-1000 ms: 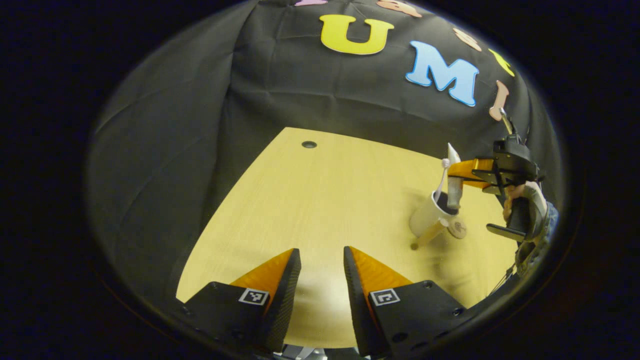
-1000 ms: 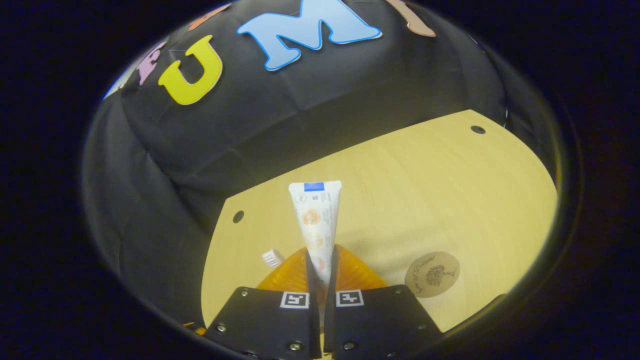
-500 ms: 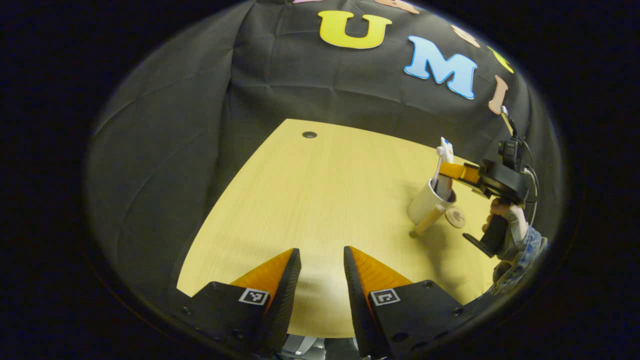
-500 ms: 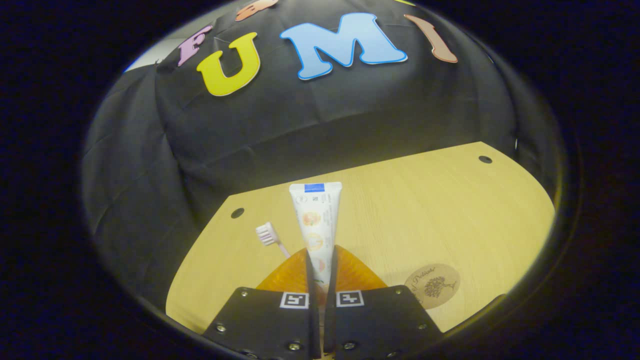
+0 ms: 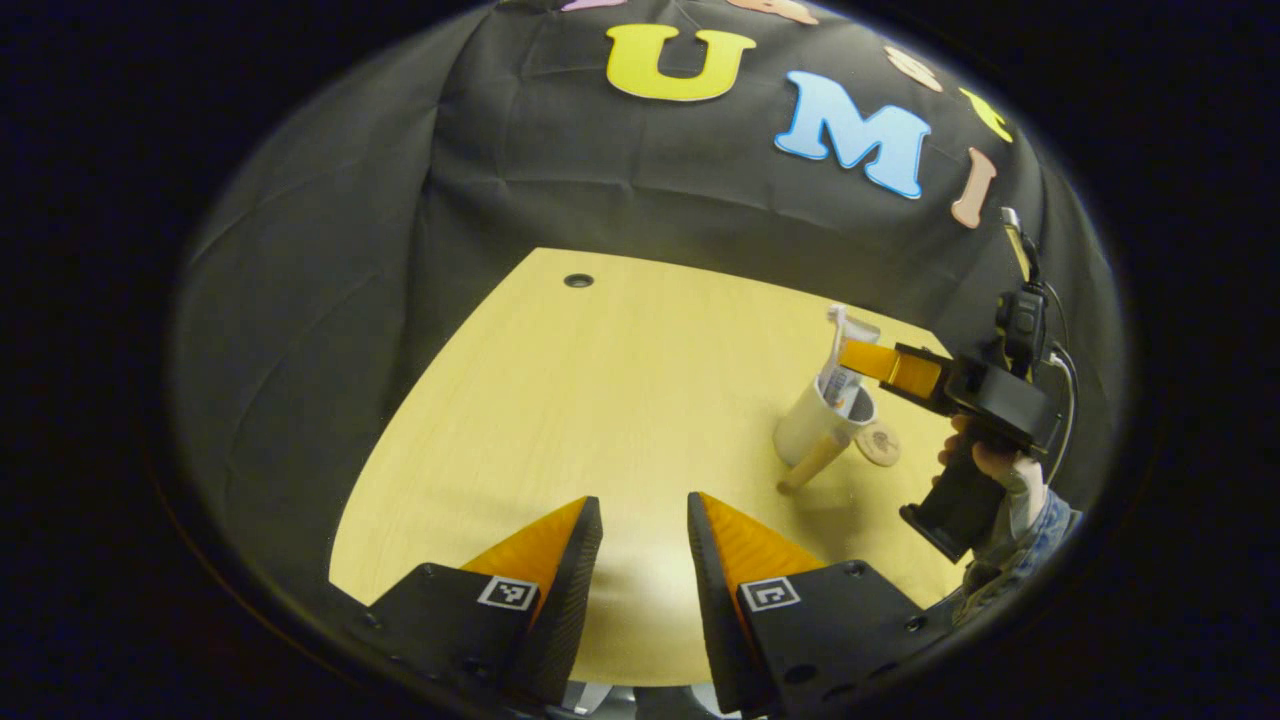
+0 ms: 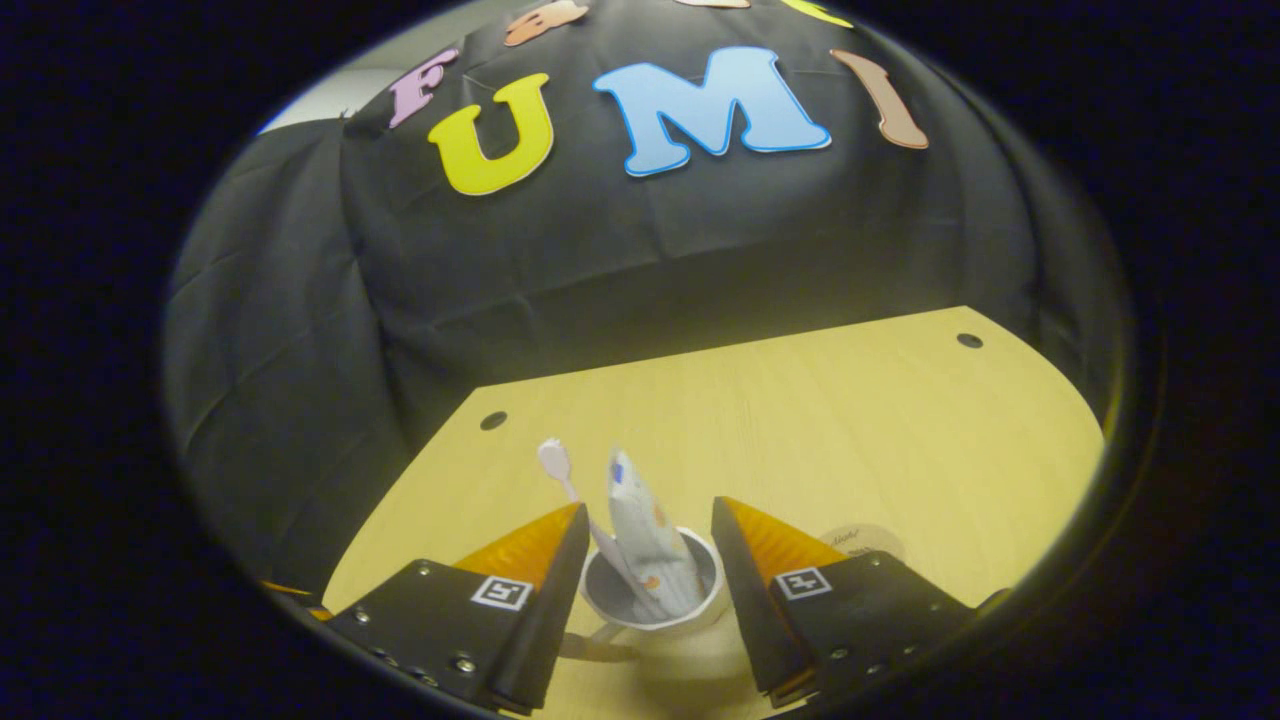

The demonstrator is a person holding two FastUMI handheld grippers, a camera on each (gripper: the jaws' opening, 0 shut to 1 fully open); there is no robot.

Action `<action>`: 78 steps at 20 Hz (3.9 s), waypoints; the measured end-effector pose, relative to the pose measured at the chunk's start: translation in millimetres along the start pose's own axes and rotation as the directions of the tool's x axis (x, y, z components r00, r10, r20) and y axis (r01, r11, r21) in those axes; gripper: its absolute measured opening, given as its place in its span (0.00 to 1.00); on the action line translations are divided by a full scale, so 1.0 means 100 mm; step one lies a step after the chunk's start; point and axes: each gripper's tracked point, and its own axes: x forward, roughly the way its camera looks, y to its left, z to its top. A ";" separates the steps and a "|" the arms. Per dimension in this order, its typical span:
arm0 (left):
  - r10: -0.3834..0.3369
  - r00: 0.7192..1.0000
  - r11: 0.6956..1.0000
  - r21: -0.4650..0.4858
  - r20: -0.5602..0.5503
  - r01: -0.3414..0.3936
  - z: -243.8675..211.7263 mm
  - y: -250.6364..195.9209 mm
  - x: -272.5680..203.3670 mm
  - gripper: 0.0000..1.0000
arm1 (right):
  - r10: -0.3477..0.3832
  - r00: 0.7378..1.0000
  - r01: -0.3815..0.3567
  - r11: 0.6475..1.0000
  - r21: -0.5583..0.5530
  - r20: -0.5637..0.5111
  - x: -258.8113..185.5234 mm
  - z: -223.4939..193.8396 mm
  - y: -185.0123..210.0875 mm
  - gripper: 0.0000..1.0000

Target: Put the toothbrush and toothpaste on the desktop into the cup, then pick up the cup and place it on the coaster on the desktop.

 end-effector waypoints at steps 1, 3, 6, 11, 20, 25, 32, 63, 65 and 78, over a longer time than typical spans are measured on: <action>-0.008 1.000 1.000 0.007 0.004 0.008 0.03 -0.05 0.02 0.60 | 0.007 1.000 -0.007 1.000 0.004 0.004 -0.04 0.04 0.00 0.76; -0.025 1.000 1.000 0.016 0.009 0.025 0.10 -0.16 0.04 0.60 | 0.005 1.000 -0.005 1.000 0.017 0.023 -0.16 0.12 -0.06 0.77; -0.057 0.998 0.998 0.038 0.009 0.057 0.19 -0.38 0.11 0.60 | -0.004 0.998 0.002 0.999 0.042 0.056 -0.34 0.31 -0.20 0.77; -0.123 0.992 0.984 0.125 -0.029 0.126 0.34 -0.78 0.31 0.59 | -0.075 0.994 0.069 0.995 0.069 0.084 -0.66 0.49 -0.70 0.77; -0.211 0.940 0.928 0.246 -0.269 0.279 0.24 -1.34 0.79 0.67 | -0.243 0.970 0.238 0.963 0.128 0.017 -1.27 0.09 -1.63 0.78; -0.214 0.881 0.897 0.272 -0.423 0.349 0.14 -1.54 1.03 0.70 | -0.309 0.950 0.310 0.937 0.162 -0.031 -1.53 -0.17 -1.93 0.78; -0.136 0.824 0.880 0.316 -0.550 0.356 -0.06 -1.62 1.42 0.65 | -0.363 0.930 0.367 0.912 0.182 -0.055 -1.73 -0.23 -2.21 0.78; -0.041 0.748 0.814 0.413 -0.662 0.410 -0.16 -2.36 1.86 0.31 | -0.424 0.894 0.448 0.862 0.238 -0.146 -1.82 -0.37 -2.78 0.78; -0.052 0.747 0.800 0.420 -0.662 0.428 -0.14 -2.59 1.88 0.26 | -0.434 0.888 0.459 0.854 0.244 -0.150 -1.86 -0.39 -2.86 0.73; -0.056 0.718 0.766 0.432 -0.694 0.476 -0.30 -3.27 2.06 0.31 | -0.513 0.841 0.539 0.777 0.325 -0.169 -2.24 -0.49 -3.39 0.78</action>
